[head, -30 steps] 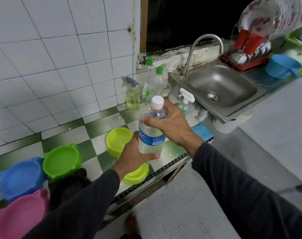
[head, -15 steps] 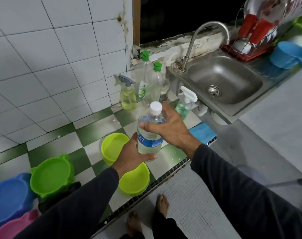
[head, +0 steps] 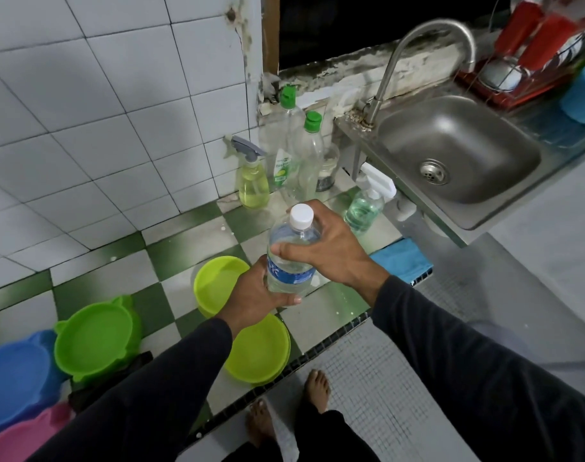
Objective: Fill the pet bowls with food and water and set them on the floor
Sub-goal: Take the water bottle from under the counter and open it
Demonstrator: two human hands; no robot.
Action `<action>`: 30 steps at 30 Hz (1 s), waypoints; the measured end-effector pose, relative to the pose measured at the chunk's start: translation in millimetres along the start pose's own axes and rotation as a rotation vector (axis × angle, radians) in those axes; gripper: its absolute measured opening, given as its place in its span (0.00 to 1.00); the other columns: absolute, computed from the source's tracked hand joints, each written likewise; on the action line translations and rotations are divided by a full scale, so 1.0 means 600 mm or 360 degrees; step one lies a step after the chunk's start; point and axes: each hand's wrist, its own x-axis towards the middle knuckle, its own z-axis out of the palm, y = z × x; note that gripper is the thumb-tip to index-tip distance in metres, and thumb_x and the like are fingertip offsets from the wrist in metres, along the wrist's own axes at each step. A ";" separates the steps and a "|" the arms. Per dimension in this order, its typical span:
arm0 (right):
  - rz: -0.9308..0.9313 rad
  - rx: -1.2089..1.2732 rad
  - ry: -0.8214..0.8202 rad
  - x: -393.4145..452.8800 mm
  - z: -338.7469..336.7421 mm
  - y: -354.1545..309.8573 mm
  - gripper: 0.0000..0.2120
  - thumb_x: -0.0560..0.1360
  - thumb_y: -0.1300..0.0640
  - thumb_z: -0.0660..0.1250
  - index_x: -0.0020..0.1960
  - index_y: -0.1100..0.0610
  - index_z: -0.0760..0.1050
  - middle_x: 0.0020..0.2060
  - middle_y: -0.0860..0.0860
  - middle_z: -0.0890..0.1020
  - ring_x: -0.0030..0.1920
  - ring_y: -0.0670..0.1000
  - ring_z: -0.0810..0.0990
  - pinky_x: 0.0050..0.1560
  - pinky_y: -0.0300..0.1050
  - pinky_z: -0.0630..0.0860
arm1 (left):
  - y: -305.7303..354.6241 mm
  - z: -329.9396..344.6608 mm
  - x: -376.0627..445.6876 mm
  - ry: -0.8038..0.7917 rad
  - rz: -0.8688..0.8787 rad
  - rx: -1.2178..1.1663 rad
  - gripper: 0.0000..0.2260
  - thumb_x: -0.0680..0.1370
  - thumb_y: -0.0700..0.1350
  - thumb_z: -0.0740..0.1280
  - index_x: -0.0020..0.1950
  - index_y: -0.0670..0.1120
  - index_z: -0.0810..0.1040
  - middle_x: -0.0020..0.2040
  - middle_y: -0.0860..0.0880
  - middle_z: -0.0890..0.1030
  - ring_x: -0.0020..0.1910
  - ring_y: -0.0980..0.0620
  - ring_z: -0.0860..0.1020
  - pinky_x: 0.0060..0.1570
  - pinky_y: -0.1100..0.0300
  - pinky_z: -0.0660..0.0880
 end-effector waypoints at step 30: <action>0.0117 -0.0015 -0.0119 -0.004 0.000 0.031 0.33 0.57 0.44 0.83 0.58 0.51 0.76 0.53 0.48 0.82 0.55 0.49 0.82 0.59 0.57 0.80 | -0.031 0.009 0.000 0.0023 0.0021 -0.0029 0.35 0.59 0.59 0.86 0.62 0.69 0.74 0.60 0.63 0.83 0.58 0.62 0.82 0.51 0.67 0.80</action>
